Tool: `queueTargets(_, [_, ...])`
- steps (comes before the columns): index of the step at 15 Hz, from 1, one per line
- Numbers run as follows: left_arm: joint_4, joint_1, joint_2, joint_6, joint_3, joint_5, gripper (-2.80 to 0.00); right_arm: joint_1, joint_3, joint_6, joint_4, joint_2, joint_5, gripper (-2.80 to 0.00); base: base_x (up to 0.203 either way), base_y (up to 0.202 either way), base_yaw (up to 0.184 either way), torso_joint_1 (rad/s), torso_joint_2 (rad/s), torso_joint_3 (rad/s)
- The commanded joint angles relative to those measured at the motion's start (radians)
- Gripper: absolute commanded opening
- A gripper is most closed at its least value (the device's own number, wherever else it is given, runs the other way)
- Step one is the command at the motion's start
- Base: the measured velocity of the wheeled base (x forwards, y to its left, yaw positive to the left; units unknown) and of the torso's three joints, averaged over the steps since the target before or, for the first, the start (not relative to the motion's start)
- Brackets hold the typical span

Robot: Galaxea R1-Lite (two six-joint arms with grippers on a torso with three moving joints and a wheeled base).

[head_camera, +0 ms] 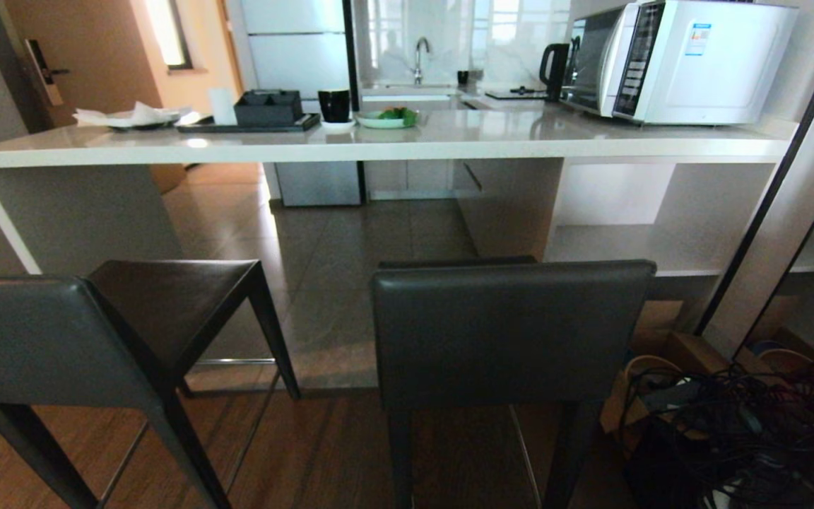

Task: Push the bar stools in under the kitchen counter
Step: Push the gray chair back under the dining table

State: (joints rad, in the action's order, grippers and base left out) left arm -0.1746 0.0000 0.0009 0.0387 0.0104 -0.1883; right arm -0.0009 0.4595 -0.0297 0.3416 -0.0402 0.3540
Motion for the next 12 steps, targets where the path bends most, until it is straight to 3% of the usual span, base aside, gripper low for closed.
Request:
queueTargets(1, [0.012,0.000,0.001,-0.013,-0.012,0.004,0.00,0.000,-0.102,-0.022,-0.009,0.043,-0.135,0.00,0.000,0.000,0.000,0.000,0.00,0.000])
queueTargets(2, [0.032,0.000,0.001,-0.007,-0.012,0.028,0.00,0.000,-0.182,-0.036,-0.062,0.042,-0.198,0.00,0.000,0.000,0.000,0.000,0.00,0.000])
queueTargets(5, [0.072,0.000,0.001,0.001,-0.007,0.065,0.00,0.000,-0.433,-0.088,-0.359,0.041,-0.285,0.00,0.000,0.000,0.000,0.000,0.00,0.000])
queueTargets(7, [0.168,0.001,0.001,0.005,0.017,0.076,0.00,0.001,-0.464,-0.101,-0.347,0.040,-0.307,0.00,0.000,0.000,0.000,0.000,0.00,0.000])
queueTargets(9, [0.181,0.002,0.002,0.033,0.023,0.076,0.00,0.004,-0.461,-0.061,-0.337,0.040,-0.309,0.00,0.000,0.000,0.000,0.000,0.00,0.000])
queueTargets(12, [0.180,0.002,0.001,0.055,0.025,0.082,0.00,0.002,-0.461,-0.080,-0.331,0.040,-0.302,0.00,0.000,0.000,0.000,0.000,0.00,0.000])
